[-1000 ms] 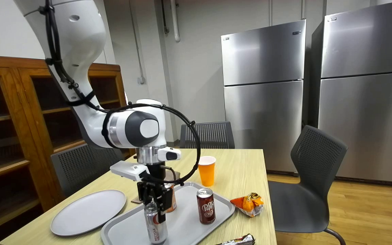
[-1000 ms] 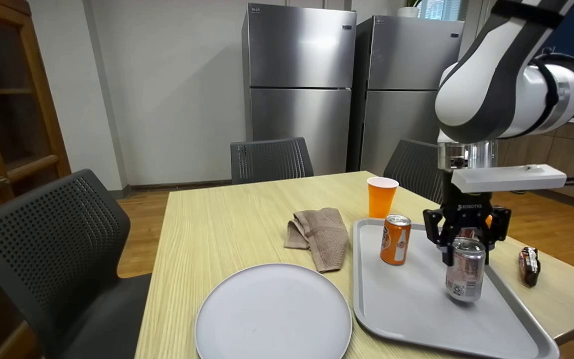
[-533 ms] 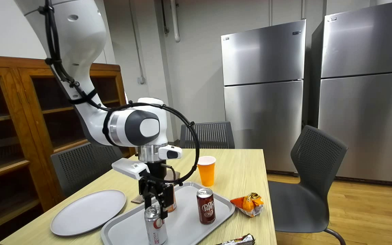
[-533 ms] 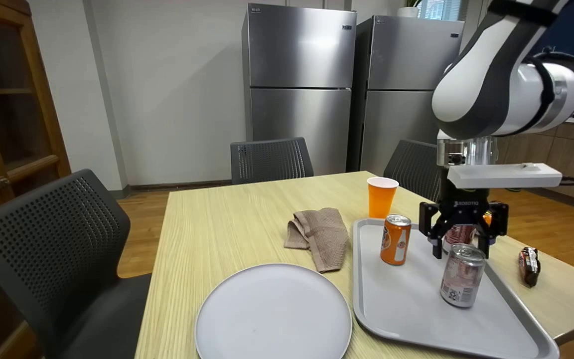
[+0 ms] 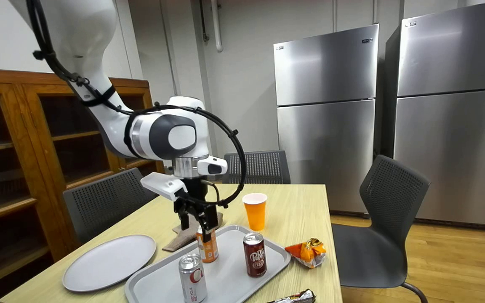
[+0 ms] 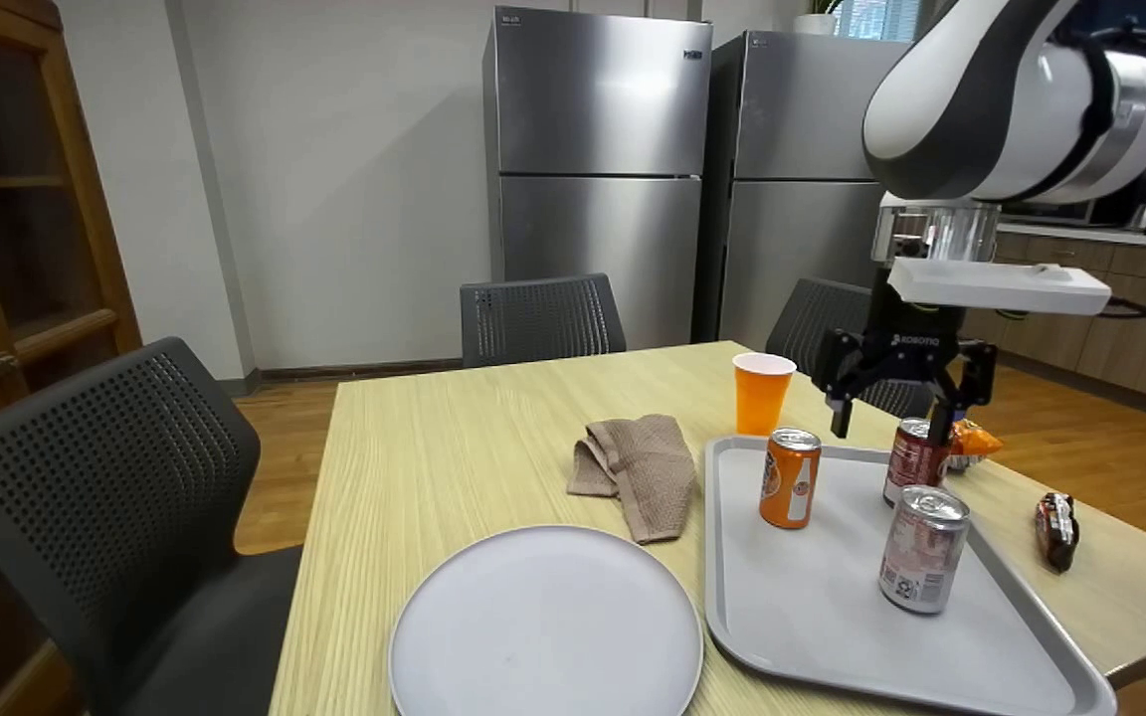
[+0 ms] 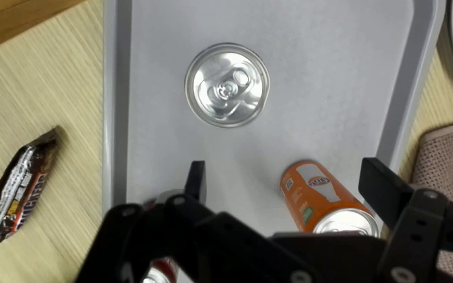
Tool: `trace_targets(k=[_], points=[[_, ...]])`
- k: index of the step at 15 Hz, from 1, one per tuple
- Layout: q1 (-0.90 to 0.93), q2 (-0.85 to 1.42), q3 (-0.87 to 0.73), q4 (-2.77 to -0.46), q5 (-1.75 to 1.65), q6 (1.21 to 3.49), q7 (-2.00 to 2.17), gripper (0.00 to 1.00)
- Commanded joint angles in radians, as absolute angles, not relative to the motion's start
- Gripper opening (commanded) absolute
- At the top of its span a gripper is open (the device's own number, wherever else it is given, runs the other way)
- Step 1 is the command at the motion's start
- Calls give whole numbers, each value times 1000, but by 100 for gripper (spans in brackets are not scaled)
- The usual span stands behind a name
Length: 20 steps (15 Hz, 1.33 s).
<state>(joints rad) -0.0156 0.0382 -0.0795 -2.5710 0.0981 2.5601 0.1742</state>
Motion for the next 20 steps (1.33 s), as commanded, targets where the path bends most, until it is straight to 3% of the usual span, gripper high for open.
trace_targets(k=[1,20], points=[[-28,-31,-66,-2573,140,2540,114,100],[-16,-93,-53,-2568,157,2555,78,100]])
